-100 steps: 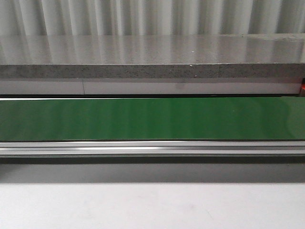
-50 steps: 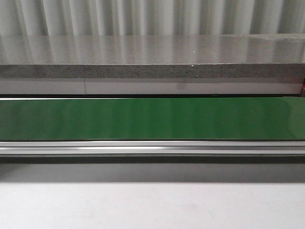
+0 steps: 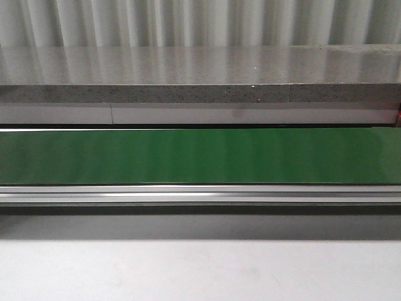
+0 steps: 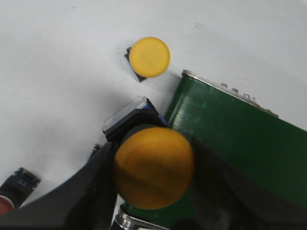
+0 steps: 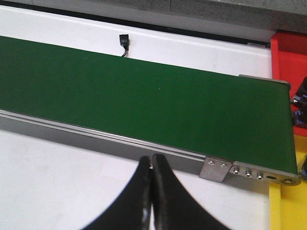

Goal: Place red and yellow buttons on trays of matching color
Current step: 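Place the yellow button on the belt's near end and open the left gripper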

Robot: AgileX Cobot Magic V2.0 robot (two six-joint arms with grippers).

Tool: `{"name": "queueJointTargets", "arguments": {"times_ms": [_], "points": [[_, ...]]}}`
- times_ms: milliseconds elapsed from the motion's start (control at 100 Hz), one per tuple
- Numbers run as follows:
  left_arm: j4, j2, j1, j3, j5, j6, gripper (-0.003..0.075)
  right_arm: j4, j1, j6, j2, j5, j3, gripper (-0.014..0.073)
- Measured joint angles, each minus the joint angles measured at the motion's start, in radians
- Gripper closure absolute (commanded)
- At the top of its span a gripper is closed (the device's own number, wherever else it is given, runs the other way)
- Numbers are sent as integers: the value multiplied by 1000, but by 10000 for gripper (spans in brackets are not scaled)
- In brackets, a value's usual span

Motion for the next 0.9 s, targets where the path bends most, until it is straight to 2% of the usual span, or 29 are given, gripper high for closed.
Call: {"name": "queueJointTargets", "arguments": {"times_ms": [340,590,690,810,900], "points": [[-7,-49,-164,119,-54,16,573,0,0,0,0,0,0,660],[-11,-25,-183,153,-69,16,563,0,0,0,0,0,0,660],[-15,-6,-183,155,-69,16,457,0,0,0,0,0,0,660],[-34,-2,-183,155,-66,16,251,0,0,0,0,0,0,660],[-47,-2,-183,155,-63,16,186,0,0,0,0,0,0,660]]}}
